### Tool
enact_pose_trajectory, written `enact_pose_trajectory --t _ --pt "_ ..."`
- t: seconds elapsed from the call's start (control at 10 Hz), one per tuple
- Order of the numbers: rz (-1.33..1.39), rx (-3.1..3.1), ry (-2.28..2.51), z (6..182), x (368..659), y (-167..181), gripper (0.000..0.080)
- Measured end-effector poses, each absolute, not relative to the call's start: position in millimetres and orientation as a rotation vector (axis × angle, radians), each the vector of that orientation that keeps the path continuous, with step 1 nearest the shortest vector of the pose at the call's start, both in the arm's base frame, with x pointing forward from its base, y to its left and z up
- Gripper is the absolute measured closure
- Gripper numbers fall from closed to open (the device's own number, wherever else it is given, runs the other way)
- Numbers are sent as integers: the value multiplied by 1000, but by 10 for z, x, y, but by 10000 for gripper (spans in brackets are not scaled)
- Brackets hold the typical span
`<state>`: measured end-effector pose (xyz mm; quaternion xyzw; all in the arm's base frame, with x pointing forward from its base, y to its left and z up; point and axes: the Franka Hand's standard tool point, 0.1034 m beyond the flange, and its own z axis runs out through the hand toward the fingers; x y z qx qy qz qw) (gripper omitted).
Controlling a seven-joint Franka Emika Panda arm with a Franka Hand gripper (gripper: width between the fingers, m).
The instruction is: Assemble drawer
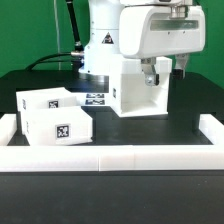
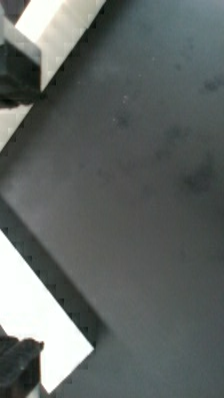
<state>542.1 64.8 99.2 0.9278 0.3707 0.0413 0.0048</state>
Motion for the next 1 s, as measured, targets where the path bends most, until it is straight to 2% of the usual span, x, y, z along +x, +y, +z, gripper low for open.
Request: enact_pose_trajectory --t 0.2,0.4,0.7,1.0 --pt "131 2906 1160 991 5421 649 150" --pt "134 3132 557 995 5408 728 150" --pt "86 3169 440 1145 5161 689 150" --pt "78 3199 223 1141 5135 701 150"
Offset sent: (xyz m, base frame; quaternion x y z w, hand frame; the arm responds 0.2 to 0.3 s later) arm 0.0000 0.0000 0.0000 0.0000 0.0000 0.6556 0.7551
